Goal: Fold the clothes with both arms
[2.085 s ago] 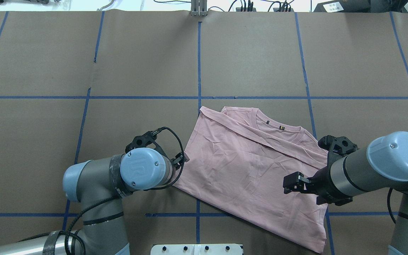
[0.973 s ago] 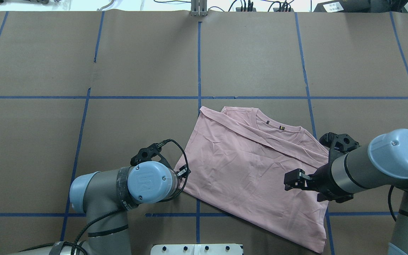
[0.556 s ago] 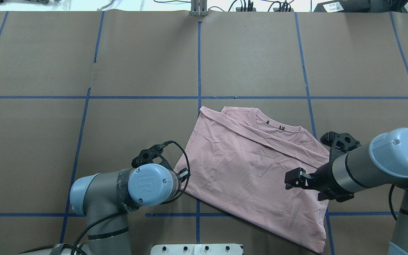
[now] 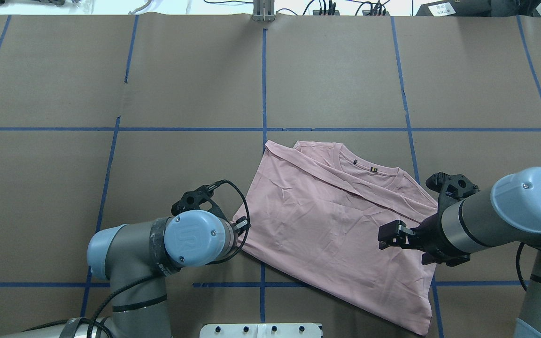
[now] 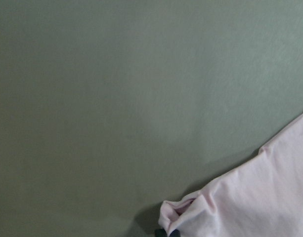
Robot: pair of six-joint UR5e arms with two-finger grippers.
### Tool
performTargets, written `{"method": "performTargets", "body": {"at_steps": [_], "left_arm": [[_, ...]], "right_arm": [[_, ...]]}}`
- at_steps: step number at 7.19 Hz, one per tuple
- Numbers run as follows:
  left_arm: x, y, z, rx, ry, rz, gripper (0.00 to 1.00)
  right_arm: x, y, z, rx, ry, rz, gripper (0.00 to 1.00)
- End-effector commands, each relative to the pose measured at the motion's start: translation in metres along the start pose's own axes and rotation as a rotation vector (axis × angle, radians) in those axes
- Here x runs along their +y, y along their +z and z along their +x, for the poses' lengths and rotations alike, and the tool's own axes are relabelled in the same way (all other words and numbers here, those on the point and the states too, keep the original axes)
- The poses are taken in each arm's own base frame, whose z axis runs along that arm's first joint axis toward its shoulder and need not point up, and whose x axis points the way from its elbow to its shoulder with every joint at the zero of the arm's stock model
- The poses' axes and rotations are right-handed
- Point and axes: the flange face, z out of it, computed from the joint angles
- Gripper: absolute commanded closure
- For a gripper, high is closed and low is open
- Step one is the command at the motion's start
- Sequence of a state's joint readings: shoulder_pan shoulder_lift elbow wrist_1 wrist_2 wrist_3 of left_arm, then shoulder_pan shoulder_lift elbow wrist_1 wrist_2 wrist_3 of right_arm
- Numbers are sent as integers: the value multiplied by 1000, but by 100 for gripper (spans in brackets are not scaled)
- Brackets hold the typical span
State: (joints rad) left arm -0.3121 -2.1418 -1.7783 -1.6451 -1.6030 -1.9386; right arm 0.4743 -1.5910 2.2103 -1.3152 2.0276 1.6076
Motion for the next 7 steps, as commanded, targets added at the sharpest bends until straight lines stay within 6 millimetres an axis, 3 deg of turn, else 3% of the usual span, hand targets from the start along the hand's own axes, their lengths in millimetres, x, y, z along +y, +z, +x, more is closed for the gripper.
{"method": "performTargets", "body": {"at_steps": [1, 2, 4, 5, 6, 7], "left_arm": [[-52, -8, 11, 15, 36, 58, 100], [-83, -16, 17, 28, 60, 94, 100], [-147, -10, 35, 12, 124, 169, 100], [-172, 5, 50, 38, 148, 192, 100], [-196, 37, 66, 73, 173, 209, 100], [-231, 43, 96, 121, 204, 244, 100]], "right_arm": [[-7, -5, 0, -8, 10, 13, 0], [-10, -11, -1, -20, 12, 22, 0], [-13, -24, -25, -75, -2, 40, 0], [-15, -29, -33, -94, -5, 46, 0], [-16, -31, -35, -101, -5, 53, 0], [-18, -32, -35, -101, -3, 59, 0]]}}
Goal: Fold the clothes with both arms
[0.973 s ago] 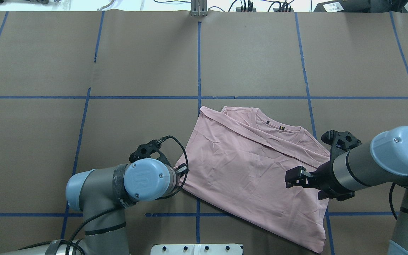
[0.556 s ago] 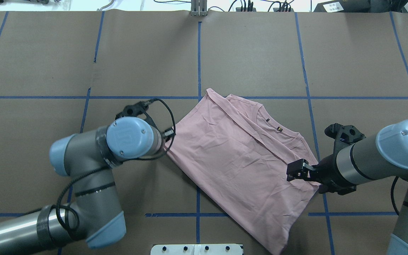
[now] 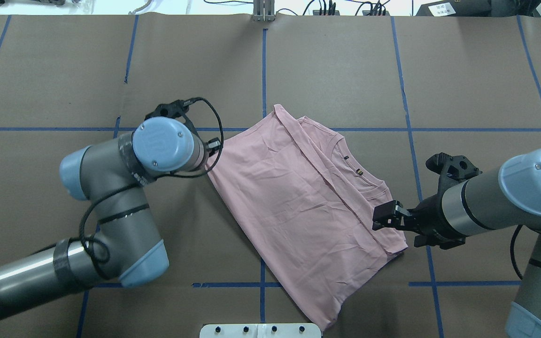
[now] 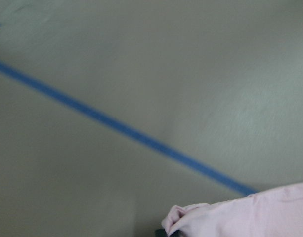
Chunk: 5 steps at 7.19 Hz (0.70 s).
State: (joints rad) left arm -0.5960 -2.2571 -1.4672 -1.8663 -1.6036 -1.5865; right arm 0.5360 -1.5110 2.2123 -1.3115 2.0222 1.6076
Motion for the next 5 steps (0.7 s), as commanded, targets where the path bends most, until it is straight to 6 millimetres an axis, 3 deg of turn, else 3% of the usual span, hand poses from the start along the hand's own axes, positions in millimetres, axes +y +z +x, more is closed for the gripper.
{"method": "performTargets", "body": {"at_steps": [1, 3, 5], "left_arm": [[-69, 30, 35, 46, 64, 70, 100], [-88, 33, 63, 87, 119, 119, 100], [-95, 44, 62, 70, 171, 153, 100]], "right_arm": [[-4, -3, -4, -11, 1, 13, 0], [-6, -2, -4, -8, 5, 19, 0], [-14, 4, -15, -14, 8, 31, 0]]}}
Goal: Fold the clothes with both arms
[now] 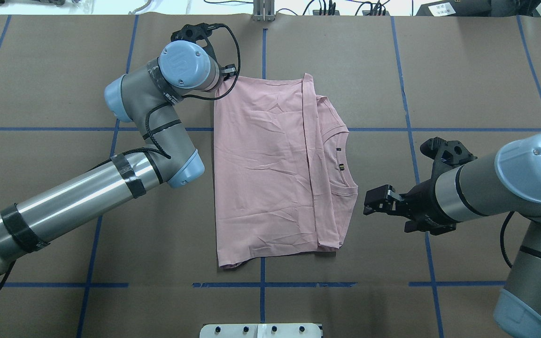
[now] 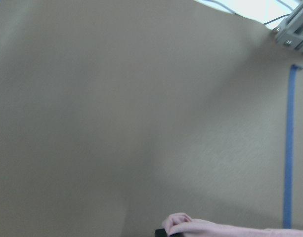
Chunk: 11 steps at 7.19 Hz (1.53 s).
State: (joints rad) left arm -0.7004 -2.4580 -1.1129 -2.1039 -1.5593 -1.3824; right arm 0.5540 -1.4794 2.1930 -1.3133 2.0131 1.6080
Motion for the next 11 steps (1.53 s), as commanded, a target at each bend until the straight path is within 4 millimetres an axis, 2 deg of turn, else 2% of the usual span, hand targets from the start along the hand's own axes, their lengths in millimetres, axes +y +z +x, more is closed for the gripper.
{"method": "performTargets", "body": {"at_steps": [1, 3, 4, 5, 7, 8, 9, 10, 11], "left_arm": [[-5, 15, -3, 17, 35, 25, 100], [-8, 30, -12, -2, 57, 63, 100], [-10, 29, -11, -1, 56, 80, 27], [-11, 26, -8, 3, 50, 89, 0], [-7, 16, -7, 33, 40, 9, 0], [7, 5, -23, 69, -17, -72, 0], [21, -17, -36, 109, -78, -137, 0], [48, -32, -48, 37, -160, -210, 0], [81, -63, -37, -21, -204, -250, 0]], "right_arm": [[-5, 8, -5, 3, 4, 14, 0], [-5, 8, -12, -6, -2, 25, 0], [-10, 15, -22, -10, -3, 38, 0], [-17, 21, -31, -14, -1, 76, 0], [-22, 29, -35, -7, 13, 76, 0], [-26, 32, -39, -4, 16, 67, 0], [-28, 45, -44, 9, 21, 49, 0], [-33, 56, -52, 23, 30, 49, 0], [-34, 62, -45, 39, 34, 77, 0]]}}
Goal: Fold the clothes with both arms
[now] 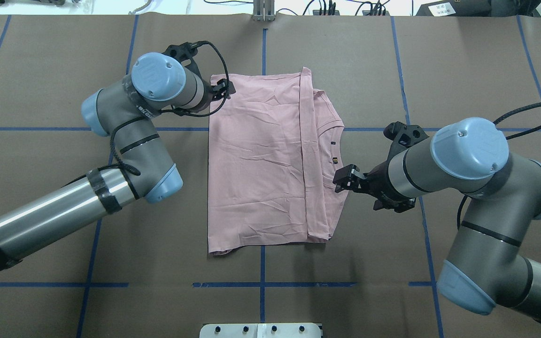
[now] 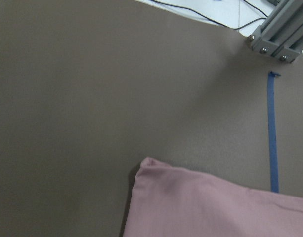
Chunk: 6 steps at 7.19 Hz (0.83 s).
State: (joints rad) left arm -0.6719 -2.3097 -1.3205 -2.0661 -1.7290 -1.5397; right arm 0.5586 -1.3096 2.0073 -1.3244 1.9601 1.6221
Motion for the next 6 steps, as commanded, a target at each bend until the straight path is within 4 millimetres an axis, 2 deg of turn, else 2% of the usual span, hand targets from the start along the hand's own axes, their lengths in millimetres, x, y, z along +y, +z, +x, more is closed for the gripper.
{"method": "performTargets", "body": {"at_steps": [1, 2, 3, 4, 5, 6], "left_arm": [[91, -52, -18, -96, -141, -102, 0], [134, -81, -39, -130, -204, -141, 0], [176, -89, -49, -180, -254, -145, 0], [224, -84, -54, -211, -290, -175, 0], [246, -80, -57, -228, -307, -185, 0], [259, -75, -57, -239, -304, -191, 0]], "right_arm": [[-5, 8, 2, 11, -9, 77, 0], [2, 11, 2, 13, -24, 70, 0], [3, 10, 0, 9, -27, 68, 0], [2, 9, -2, 6, -27, 67, 0], [3, 9, -1, 7, -27, 66, 0], [3, 9, -1, 7, -27, 68, 0]]}}
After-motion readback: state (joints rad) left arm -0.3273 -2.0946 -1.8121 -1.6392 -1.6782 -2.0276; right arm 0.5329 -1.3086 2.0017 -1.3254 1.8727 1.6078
